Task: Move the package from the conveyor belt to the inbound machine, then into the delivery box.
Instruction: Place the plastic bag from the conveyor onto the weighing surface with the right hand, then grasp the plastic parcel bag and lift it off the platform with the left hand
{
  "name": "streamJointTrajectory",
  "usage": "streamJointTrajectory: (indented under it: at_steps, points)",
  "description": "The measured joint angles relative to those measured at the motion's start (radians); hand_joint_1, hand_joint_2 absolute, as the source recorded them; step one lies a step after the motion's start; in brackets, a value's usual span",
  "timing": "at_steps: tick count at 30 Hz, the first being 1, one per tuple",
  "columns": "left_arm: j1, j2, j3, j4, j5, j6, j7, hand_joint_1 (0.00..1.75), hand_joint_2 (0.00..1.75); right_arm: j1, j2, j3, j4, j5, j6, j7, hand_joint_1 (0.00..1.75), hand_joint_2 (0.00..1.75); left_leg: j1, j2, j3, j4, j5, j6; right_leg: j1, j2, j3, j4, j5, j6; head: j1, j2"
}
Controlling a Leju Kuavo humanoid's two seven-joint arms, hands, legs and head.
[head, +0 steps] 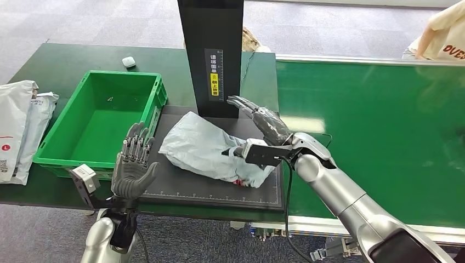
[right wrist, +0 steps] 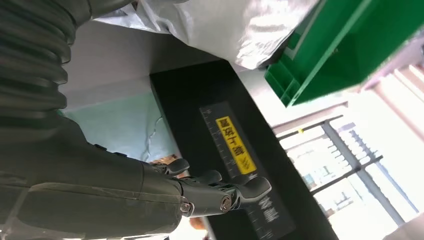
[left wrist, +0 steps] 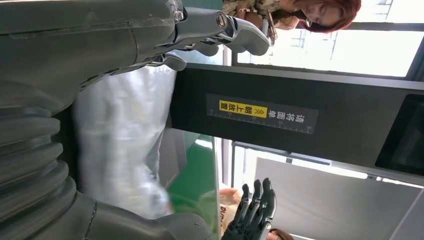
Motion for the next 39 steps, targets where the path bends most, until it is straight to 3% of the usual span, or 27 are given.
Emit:
streamJointTrajectory:
  at_steps: [12,19,23,26,30,35,39]
  points:
    - [0.002,0.0,-0.008,0.002,-0.024,-0.002,0.012,0.0,1.75,0.193,0.008,-0.31,-0.196,-0.189,0.07,-0.043,0.0,1.75,0.0,0.0,-0.001,0.0,0.0,0.0,0.0,0.0,-0.001,0.0,0.0,0.0,0.0,0.0]
    - [-0.008,0.003,-0.062,-0.013,-0.338,0.172,0.018,0.0,1.75,0.29,0.032,-0.472,-0.352,-0.228,0.079,-0.048,0.0,1.75,0.0,0.0,-0.001,0.0,0.0,0.0,0.0,0.0,-0.001,0.0,0.0,0.0,0.0,0.0]
    - [-0.04,0.007,-0.13,-0.011,-0.669,0.322,0.042,0.0,1.75,0.348,0.063,-0.545,-0.423,-0.248,0.124,-0.067,0.0,1.75,0.0,-0.001,-0.001,0.0,0.0,0.0,0.0,-0.001,-0.001,0.0,-0.001,0.0,0.0,0.0]
    - [-0.109,0.008,-0.21,0.02,-0.903,0.406,0.079,0.0,1.75,0.386,0.104,-0.6,-0.466,-0.258,0.193,-0.071,0.0,1.75,0.0,-0.001,-0.002,0.0,0.0,0.0,0.0,-0.001,-0.002,0.0,0.0,0.0,0.0,0.0]
    - [-0.269,-0.002,-0.329,0.126,-1.103,0.43,0.123,0.0,1.75,0.394,0.166,-0.658,-0.487,-0.267,0.262,-0.057,0.0,1.75,0.0,-0.001,-0.001,0.0,0.001,0.0,0.0,-0.001,-0.002,0.0,0.001,0.0,0.0,0.0]
    - [-0.476,-0.039,-0.471,0.336,-1.194,0.333,0.115,0.0,1.75,0.39,0.225,-0.705,-0.491,-0.261,0.287,-0.046,0.0,1.75,0.0,0.0,-0.001,0.0,0.002,0.0,-0.001,0.0,-0.002,0.0,0.002,0.0,0.0,0.0]
    - [-0.596,-0.074,-0.566,0.51,-1.245,0.22,0.09,0.0,1.75,0.388,0.248,-0.727,-0.491,-0.259,0.296,-0.043,0.0,1.75,0.0,0.0,-0.001,0.0,0.001,0.0,-0.001,0.0,-0.002,0.0,0.001,0.0,0.0,0.0]
